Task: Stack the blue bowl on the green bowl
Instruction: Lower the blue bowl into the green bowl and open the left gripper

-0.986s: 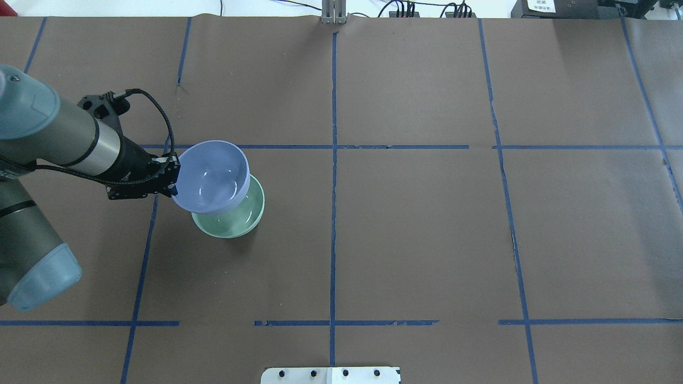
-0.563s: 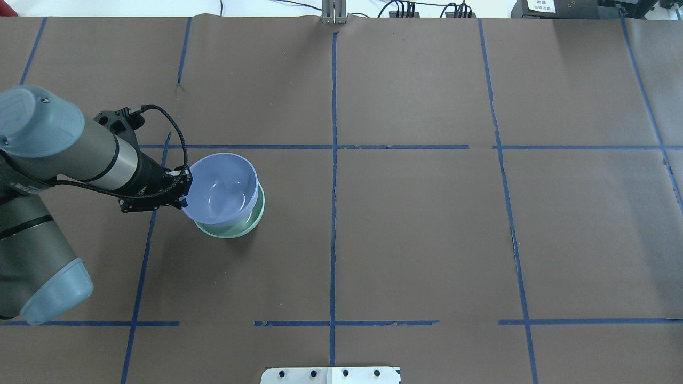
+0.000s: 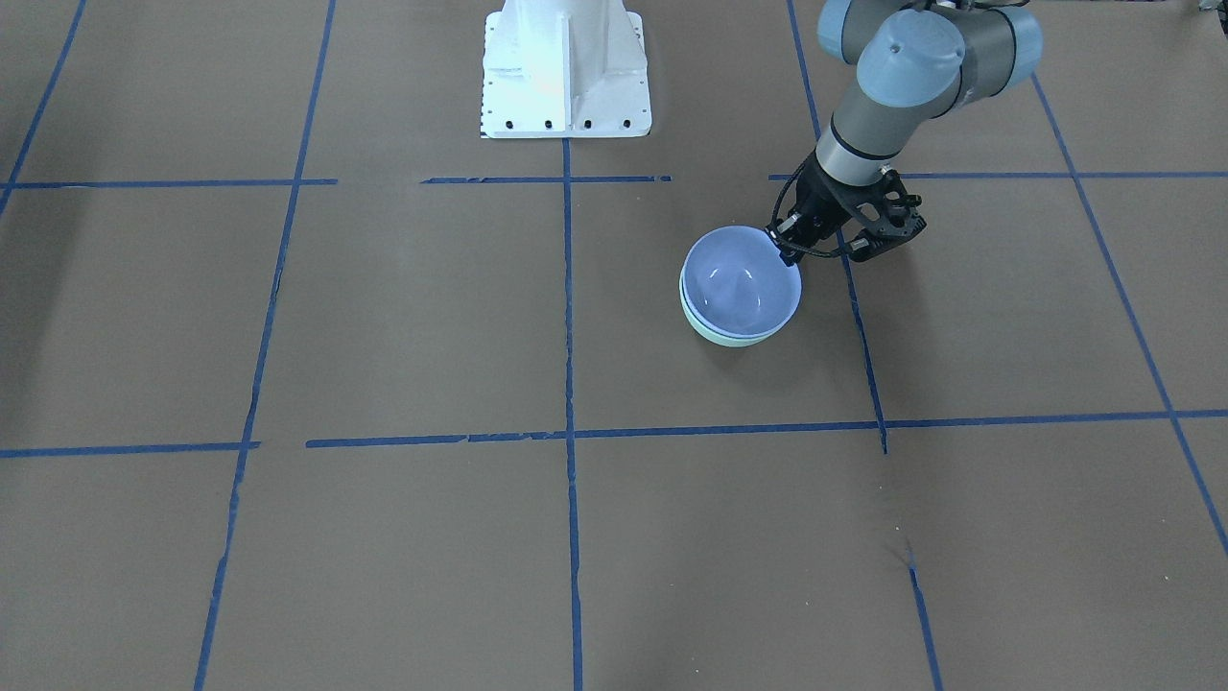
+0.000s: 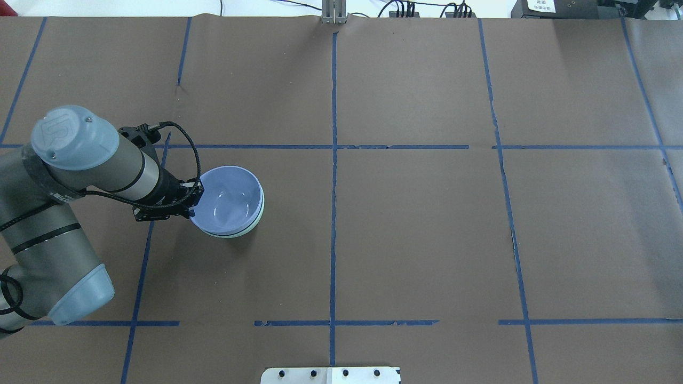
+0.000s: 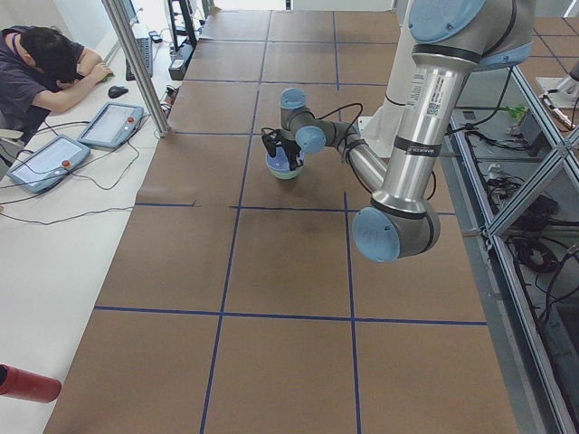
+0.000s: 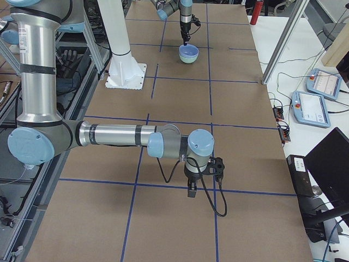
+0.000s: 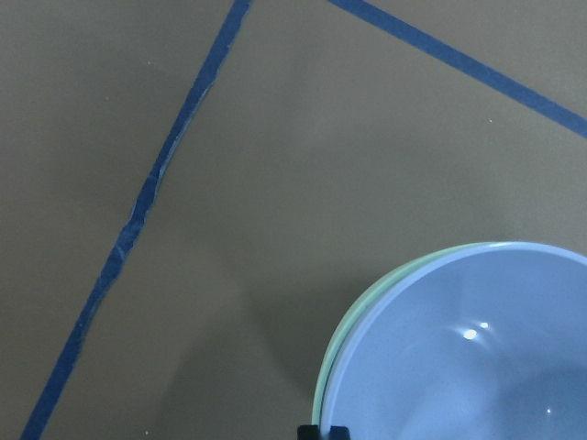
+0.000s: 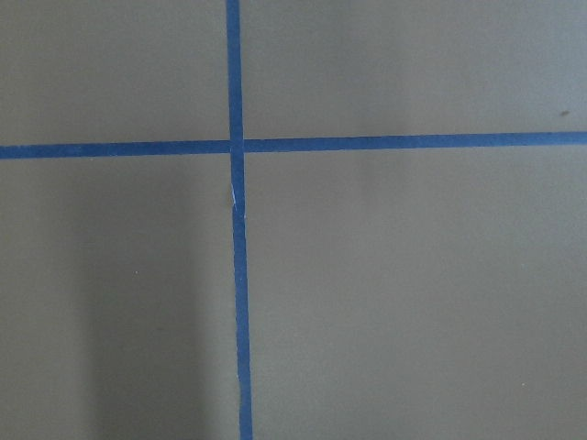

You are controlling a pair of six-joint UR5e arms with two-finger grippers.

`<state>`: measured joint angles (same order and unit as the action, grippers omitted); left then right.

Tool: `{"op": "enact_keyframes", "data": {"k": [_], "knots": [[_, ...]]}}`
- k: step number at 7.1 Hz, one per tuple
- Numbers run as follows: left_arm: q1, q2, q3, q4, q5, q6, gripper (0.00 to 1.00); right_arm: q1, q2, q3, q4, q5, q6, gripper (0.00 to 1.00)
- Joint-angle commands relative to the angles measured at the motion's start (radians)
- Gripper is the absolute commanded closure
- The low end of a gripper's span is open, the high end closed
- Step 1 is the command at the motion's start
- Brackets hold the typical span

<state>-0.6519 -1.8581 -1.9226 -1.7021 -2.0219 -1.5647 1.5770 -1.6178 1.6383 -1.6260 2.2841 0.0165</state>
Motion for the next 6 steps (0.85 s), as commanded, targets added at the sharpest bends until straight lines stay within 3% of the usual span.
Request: {"op": "enact_keyframes", "data": {"k": [1, 2, 3, 5, 6], "knots": [[0.002, -0.009, 0.014, -0.001, -0.001, 0.0, 1.0, 0.002, -0.001, 0.0, 0.0, 0.0, -0.001, 0.0], [0.002, -0.009, 0.014, -0.001, 0.002, 0.005, 0.79, 0.0, 0.001, 0.0, 0.0, 0.0, -0.001, 0.0], [0.002, -0.009, 0.01, -0.001, 0.012, 0.0, 0.01, 0.0, -0.001, 0.0, 0.0, 0.0, -0.001, 0.0], [-0.017, 0.008, -0.083, -0.001, 0.002, 0.015, 0.0, 0.0, -0.001, 0.0, 0.0, 0.0, -0.001, 0.0], [-0.079, 0.031, -0.12, 0.005, -0.004, 0.094, 0.0, 0.0, 0.001, 0.0, 0.0, 0.0, -0.001, 0.0]]}}
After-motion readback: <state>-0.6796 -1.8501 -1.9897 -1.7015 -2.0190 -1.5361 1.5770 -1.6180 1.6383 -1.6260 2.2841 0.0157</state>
